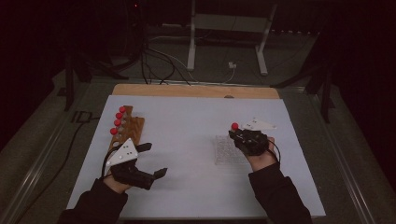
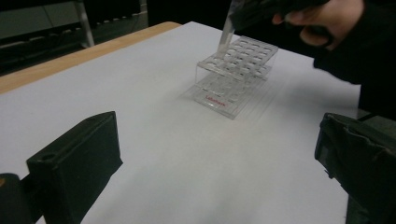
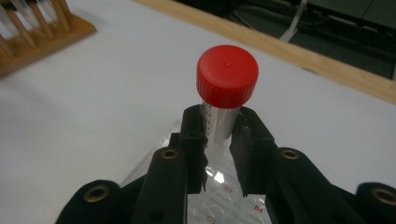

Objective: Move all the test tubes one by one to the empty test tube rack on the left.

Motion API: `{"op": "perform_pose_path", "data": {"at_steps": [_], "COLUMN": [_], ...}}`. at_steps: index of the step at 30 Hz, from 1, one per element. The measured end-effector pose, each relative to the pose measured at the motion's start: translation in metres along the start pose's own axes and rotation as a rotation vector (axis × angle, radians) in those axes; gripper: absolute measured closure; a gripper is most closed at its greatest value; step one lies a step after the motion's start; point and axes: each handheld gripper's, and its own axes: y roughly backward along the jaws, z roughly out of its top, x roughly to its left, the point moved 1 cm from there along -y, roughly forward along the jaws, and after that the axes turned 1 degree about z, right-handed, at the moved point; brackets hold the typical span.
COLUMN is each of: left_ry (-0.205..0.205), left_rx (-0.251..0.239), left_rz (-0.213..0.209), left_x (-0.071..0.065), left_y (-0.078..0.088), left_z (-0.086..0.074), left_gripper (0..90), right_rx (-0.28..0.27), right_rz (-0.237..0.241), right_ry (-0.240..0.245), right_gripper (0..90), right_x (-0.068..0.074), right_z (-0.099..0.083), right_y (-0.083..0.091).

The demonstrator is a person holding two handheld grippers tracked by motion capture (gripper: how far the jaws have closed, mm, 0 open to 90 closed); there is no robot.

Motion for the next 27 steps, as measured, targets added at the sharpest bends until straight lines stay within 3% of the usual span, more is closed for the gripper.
{"op": "perform_pose_path", "data": {"at_steps": [2,6,18,27], "left_ry": [0.007,0.002,-0.015,-0.009], "left_rx": [0.006,0.009,0.021,0.027], "left_rz": [0.016,0.009,-0.022,-0.04], "left_x": [0.0,-0.003,-0.012,-0.017], "left_y": [0.0,-0.001,-0.003,-0.005], "left_z": [0.001,0.002,0.008,0.013], "left_gripper": [1.1,1.1,1.1,1.1], "right_rx": [-0.029,-0.051,-0.06,-0.023], "right_rz": [0.012,0.048,0.143,0.213], "right_ry": [0.01,0.026,0.073,0.122], "right_gripper": [75.2,75.2,75.2,75.2], "right_x": [0.001,0.005,0.033,0.058], "right_z": [0.002,0.005,0.01,0.005], "right_y": [0.005,0.011,0.014,0.005]}}
